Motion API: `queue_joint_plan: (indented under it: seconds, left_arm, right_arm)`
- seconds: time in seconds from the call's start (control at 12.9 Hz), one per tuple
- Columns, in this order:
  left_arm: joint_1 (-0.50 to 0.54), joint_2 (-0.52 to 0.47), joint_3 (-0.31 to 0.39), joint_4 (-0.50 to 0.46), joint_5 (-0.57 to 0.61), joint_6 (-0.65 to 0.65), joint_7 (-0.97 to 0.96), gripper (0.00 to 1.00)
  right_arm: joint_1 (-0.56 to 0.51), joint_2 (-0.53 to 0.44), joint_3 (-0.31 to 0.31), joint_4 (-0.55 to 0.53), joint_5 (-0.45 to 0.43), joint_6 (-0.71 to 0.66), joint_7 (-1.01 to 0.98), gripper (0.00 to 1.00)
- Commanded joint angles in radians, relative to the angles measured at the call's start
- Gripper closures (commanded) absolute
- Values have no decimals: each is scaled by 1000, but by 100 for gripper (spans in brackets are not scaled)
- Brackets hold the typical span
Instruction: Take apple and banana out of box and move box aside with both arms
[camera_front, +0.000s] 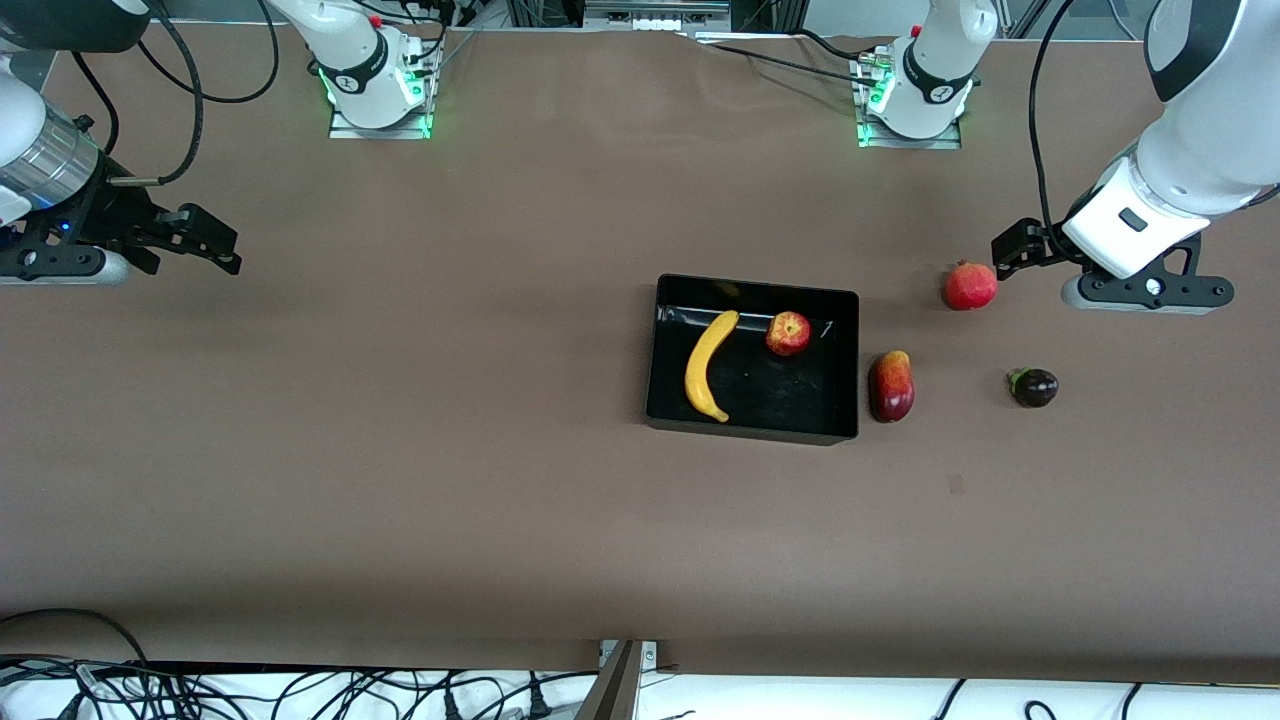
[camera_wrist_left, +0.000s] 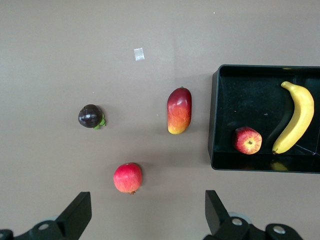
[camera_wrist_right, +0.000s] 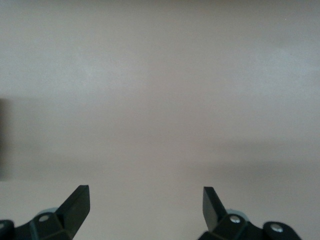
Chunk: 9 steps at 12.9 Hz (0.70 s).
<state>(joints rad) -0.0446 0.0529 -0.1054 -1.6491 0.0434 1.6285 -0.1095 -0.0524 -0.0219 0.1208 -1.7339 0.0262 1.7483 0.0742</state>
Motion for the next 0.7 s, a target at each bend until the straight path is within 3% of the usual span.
queue_joint_plan:
  seconds: [0.0,0.31,0.62]
  left_arm:
    - [2,16,4,35,-19,-28,20,0]
    - [-1,16,4,32,-20,-42,8,0]
    - [-41,62,-40,28,-22,-200,7,0]
  right_arm:
    - [-4,3,8,16,-11,-6,13,0]
    - [-4,3,8,14,-11,-6,13,0]
    - [-4,3,7,14,-11,-6,13,0]
